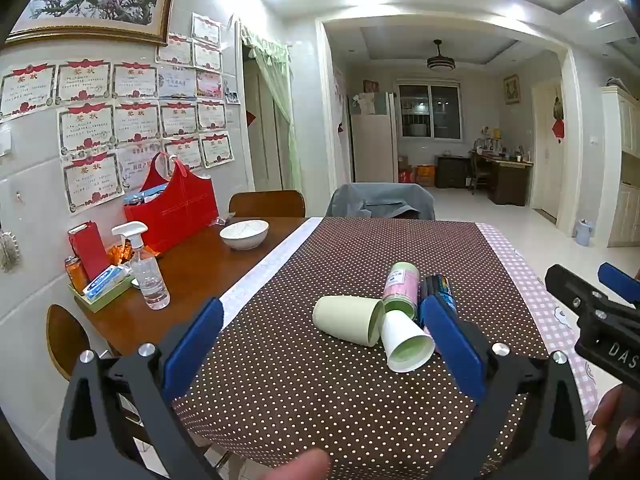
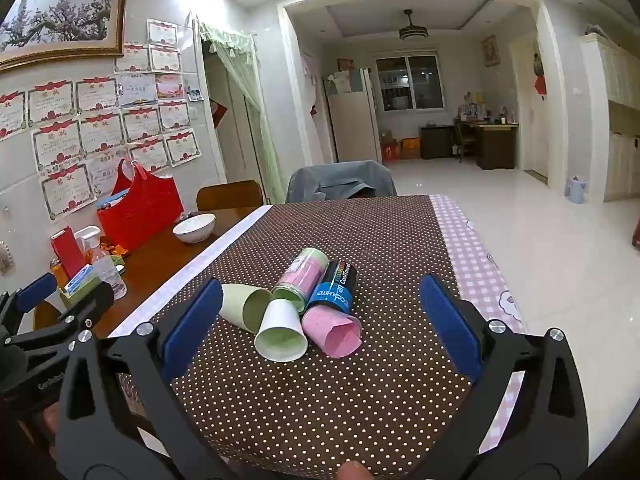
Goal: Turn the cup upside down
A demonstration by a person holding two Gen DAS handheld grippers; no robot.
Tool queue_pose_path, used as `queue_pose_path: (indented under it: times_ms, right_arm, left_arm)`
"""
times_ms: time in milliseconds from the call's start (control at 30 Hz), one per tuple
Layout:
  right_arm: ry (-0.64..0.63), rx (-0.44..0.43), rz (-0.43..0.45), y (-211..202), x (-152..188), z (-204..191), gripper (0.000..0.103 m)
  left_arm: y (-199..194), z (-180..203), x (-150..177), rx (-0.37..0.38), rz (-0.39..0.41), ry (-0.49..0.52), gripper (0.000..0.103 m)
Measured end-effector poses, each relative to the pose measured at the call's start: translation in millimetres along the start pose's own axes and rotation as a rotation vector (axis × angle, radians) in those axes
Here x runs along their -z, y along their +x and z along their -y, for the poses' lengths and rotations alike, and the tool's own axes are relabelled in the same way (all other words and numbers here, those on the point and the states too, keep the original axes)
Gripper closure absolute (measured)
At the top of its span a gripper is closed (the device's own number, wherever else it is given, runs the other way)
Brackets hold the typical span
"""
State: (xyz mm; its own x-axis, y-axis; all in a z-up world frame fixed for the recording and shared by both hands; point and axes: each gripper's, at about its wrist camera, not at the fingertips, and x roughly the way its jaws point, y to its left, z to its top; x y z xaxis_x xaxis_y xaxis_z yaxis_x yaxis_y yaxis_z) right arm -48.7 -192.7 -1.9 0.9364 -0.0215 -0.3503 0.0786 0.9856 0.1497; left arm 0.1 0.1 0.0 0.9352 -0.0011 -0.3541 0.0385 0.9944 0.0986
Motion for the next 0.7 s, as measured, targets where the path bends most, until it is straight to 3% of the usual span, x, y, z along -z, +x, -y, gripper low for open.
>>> queue_pose_path:
  times_ms: [700]
  right_arm:
    - [-0.012, 0.001, 0.011, -1.6, -4.6, -6.8, 0.006]
  left_arm:
    - [3.3, -1.8, -3.9, 0.003, -0.004, -0.013, 0.005]
